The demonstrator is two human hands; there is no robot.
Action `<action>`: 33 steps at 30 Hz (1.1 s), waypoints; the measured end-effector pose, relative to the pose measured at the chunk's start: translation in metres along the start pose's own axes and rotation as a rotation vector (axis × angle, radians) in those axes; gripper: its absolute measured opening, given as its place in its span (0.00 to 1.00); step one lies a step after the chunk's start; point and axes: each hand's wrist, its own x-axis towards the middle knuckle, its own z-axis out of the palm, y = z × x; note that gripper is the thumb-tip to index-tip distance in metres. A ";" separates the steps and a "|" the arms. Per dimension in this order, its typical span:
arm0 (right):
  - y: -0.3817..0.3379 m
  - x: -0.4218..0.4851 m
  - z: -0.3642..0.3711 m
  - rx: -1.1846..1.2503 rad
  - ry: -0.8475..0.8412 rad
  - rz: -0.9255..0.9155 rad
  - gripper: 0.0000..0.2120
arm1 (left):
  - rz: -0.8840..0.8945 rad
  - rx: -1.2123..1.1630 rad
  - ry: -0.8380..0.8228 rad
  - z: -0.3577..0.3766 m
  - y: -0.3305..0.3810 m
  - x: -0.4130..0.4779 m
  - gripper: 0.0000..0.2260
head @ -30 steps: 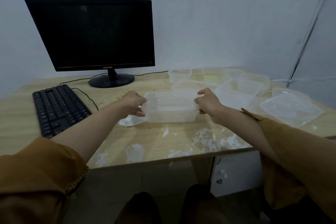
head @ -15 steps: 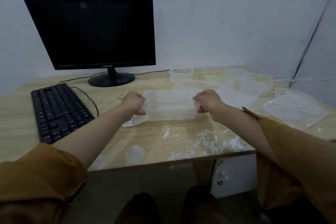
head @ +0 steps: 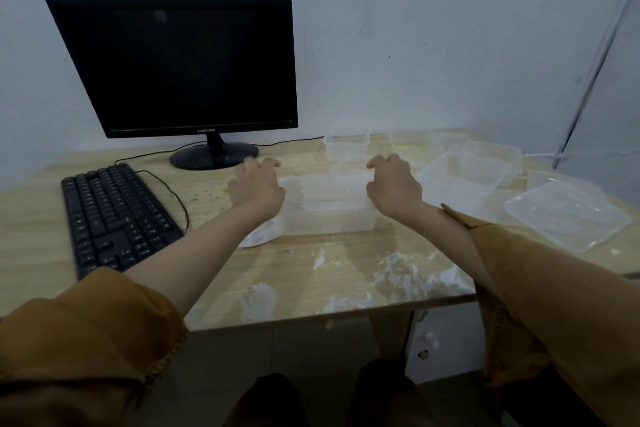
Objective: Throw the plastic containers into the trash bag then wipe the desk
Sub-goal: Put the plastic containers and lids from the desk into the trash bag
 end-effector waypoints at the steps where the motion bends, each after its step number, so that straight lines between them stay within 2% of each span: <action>1: -0.004 0.001 0.002 -0.005 0.039 -0.089 0.19 | 0.063 0.061 0.076 0.001 0.005 0.001 0.22; 3: -0.015 0.003 0.006 0.025 0.041 -0.225 0.20 | 0.172 0.048 0.125 0.004 0.018 0.003 0.23; 6: -0.025 0.002 0.021 -0.055 -0.142 -0.307 0.23 | 0.283 0.089 -0.023 0.019 0.030 0.000 0.23; 9: -0.023 0.003 0.031 -0.146 -0.283 -0.323 0.26 | 0.256 0.131 -0.211 0.031 0.027 0.001 0.24; 13: -0.022 0.008 0.033 -0.189 -0.382 -0.256 0.28 | 0.225 0.200 -0.336 0.031 0.025 0.005 0.25; 23: -0.022 0.013 0.033 -0.209 -0.386 -0.237 0.30 | 0.205 0.246 -0.402 0.026 0.029 0.010 0.25; 26: -0.021 0.010 0.031 -0.184 -0.306 -0.243 0.28 | 0.188 0.227 -0.361 0.025 0.029 0.013 0.25; 29: -0.020 0.008 0.032 -0.105 -0.211 -0.212 0.25 | 0.158 0.121 -0.196 0.028 0.028 0.006 0.22; 33: -0.022 0.006 0.029 0.048 -0.086 0.022 0.23 | 0.018 -0.111 -0.025 0.029 0.028 -0.005 0.19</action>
